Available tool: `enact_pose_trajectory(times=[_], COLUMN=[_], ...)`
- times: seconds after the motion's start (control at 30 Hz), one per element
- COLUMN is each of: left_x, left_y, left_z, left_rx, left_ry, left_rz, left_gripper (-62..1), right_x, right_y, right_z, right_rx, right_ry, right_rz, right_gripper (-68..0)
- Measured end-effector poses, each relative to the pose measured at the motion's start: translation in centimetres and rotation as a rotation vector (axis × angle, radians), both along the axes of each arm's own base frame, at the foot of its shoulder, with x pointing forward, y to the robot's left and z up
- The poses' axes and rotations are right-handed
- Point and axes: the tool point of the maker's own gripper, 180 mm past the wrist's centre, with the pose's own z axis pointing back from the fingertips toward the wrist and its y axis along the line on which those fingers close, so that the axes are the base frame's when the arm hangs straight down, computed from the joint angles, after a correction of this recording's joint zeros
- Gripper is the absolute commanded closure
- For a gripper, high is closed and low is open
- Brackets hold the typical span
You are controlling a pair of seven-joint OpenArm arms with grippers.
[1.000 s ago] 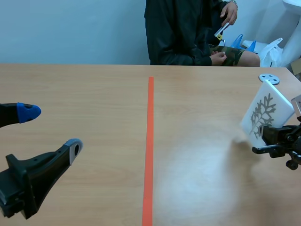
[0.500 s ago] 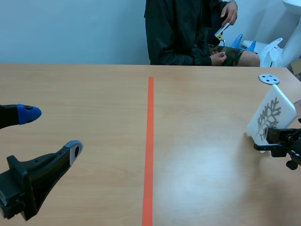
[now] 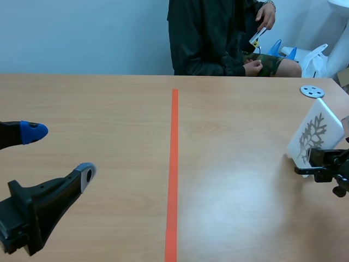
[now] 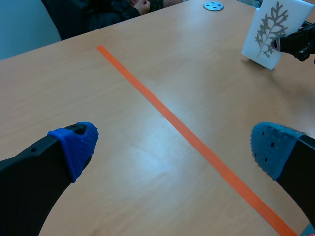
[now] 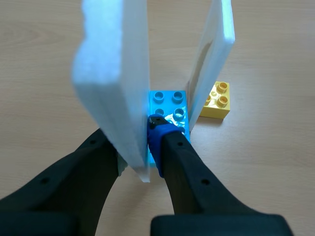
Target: Sort the leaf by its shape. The table is split by an orange tape line. A compound leaf with several leaflets goes to the left side, a simple leaf with one blade goes to the right side. Return to the home posture when a red brick is placed on the table.
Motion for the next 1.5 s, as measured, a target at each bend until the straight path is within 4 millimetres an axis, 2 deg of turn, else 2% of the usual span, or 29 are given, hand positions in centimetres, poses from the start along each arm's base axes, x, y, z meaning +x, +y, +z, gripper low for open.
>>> enact_pose_trajectory(times=[0.23,0.5,0.63,0.77,0.93,1.13,1.43,1.5], left_x=[0.0,0.0,0.0,0.0,0.0,0.0,0.0,0.0], left_y=[0.0,0.0,0.0,0.0,0.0,0.0,0.0,0.0], left_z=[0.0,0.0,0.0,0.0,0.0,0.0,0.0,0.0], left_rx=[0.000,0.000,0.000,0.000,0.000,0.000,0.000,0.000], left_ry=[0.000,0.000,0.000,0.000,0.000,0.000,0.000,0.000], left_rz=[0.000,0.000,0.000,0.000,0.000,0.000,0.000,0.000], left_gripper=[-62.3,-62.3,-62.3,-62.3,-62.3,-62.3,-62.3,-62.3], right_x=[0.0,0.0,0.1,0.7,1.6,1.0,-0.5,-1.0], right_y=[0.0,0.0,0.0,0.4,0.6,0.0,4.7,5.9], right_z=[0.0,0.0,0.2,1.6,5.6,11.4,17.7,18.4], right_rx=[0.000,0.000,0.003,0.012,0.021,-0.009,-0.050,-0.055], right_ry=[0.003,-0.002,-0.007,-0.037,-0.100,-0.189,-0.232,-0.241], right_rz=[0.000,0.000,-0.001,0.005,0.013,0.006,0.150,0.181], right_gripper=[-13.4,-40.2,-47.8,-53.4,-60.4,-65.7,-65.7,-65.7])
